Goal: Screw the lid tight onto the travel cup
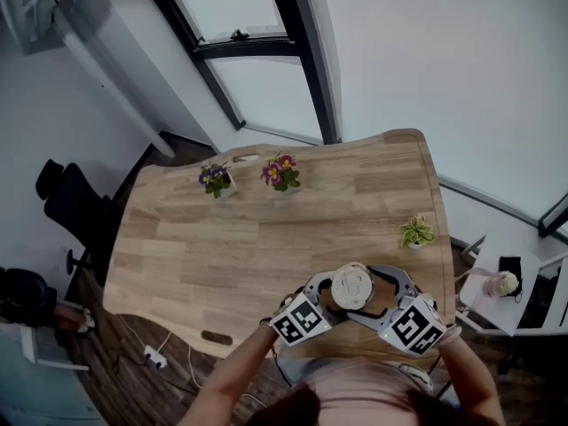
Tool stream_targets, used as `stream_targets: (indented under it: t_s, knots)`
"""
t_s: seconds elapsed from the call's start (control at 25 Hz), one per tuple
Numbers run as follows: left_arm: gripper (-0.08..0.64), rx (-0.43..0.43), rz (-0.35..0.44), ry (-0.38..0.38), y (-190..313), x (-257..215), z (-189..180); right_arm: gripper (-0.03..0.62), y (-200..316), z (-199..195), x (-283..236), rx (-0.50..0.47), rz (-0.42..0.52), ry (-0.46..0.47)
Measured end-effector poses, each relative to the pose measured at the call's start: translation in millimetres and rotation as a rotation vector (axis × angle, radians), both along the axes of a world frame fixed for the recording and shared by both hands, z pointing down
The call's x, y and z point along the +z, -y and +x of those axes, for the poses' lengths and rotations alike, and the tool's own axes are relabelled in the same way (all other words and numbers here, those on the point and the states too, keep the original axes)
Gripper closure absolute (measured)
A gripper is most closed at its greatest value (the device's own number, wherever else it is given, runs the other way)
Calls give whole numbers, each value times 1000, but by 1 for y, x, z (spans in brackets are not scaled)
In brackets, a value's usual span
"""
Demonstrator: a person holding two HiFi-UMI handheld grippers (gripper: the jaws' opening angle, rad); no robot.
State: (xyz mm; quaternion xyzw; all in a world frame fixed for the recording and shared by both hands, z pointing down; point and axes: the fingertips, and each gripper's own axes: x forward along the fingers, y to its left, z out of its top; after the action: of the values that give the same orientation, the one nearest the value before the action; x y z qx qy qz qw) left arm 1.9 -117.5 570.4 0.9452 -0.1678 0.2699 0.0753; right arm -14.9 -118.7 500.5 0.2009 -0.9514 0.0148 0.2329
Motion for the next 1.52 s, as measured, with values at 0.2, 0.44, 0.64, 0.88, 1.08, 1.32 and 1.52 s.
stream_targets:
  t_s: [0.2, 0.44, 0.64, 0.88, 1.08, 1.32, 1.52]
  knots:
    - [206, -132, 29, -35, 9, 0, -1, 212, 4, 10, 2, 138, -28, 44]
    - [206, -211, 38, -35, 15, 1, 0, 235, 4, 16, 4, 210, -36, 55]
    - [206, -241, 37, -41, 16, 0, 0, 235, 5, 16, 5, 222, -53, 65]
    - [206, -239, 29, -44, 15, 0, 0, 235, 0, 14, 6, 169, -87, 66]
    - [206, -308, 59, -23, 12, -3, -7, 235, -3, 19, -2, 161, -72, 84]
    - [206, -396, 84, -21, -1, -15, -20, 235, -9, 29, -14, 160, -68, 116]
    - [206, -487, 91, -39, -17, -28, -32, 236, -16, 35, -16, 159, -94, 140]
